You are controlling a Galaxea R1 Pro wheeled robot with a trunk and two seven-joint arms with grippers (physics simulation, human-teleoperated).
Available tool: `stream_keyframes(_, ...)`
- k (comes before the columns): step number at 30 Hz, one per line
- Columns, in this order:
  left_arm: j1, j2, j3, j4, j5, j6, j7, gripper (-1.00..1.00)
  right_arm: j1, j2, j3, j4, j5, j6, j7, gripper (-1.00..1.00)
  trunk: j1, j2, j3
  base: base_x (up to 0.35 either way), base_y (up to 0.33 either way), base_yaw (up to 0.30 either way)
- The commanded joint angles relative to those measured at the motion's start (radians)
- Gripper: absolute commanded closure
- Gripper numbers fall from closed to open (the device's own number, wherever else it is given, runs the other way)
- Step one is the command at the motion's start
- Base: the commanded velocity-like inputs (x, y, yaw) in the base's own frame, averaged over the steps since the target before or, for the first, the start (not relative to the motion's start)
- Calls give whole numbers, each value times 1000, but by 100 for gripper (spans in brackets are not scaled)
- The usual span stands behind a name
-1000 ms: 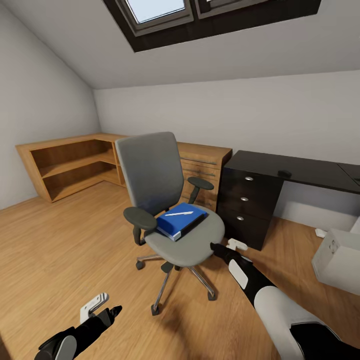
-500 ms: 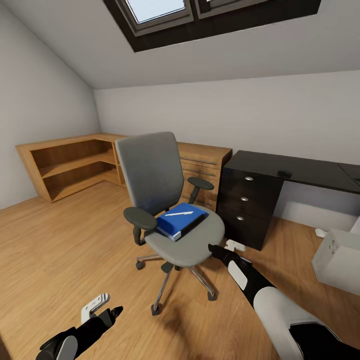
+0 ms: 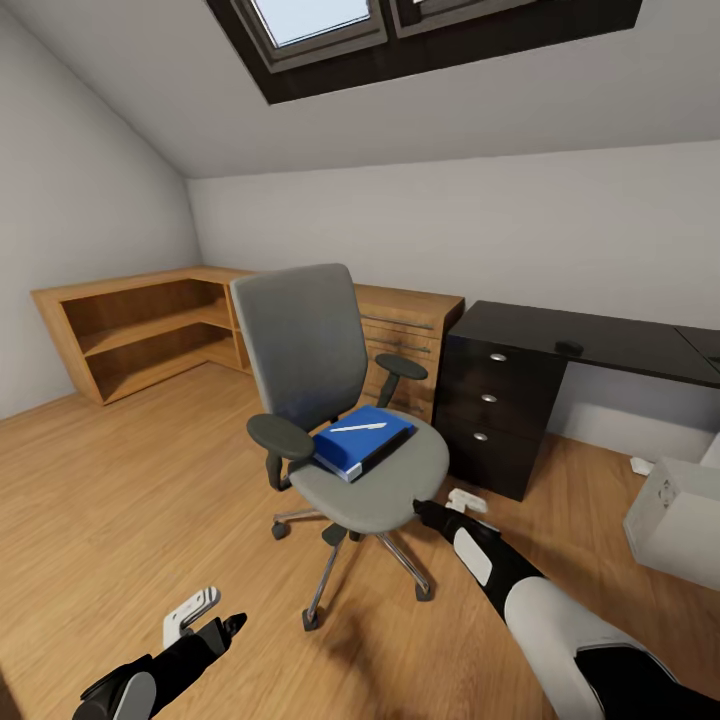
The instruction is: In the bedroom, organize the workspace by keeping the computer under the desk, ensuring the monitor is on the desk, placing the keyboard on the desk next to the monitor, placing the mouse on the desk next to the keyboard, moving the folder from the swivel chair onto the desk next to the mouse, stacking the notebook on top of the folder with the pen on top of the notebook, and positioning the swivel chair next to the desk.
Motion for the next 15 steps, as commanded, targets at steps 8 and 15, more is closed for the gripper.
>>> stream_keyframes(8,-1,-3,0,-1,11,5,8,-100,0,29,7,24,-5,4,-1,-100,0,0,-1,124,0,0)
stream_keyframes(15,-1,0,-70,-4,9,4,13,-100,0,29,9,24,0,2,-4,-100,0,0,-1,218,0,0)
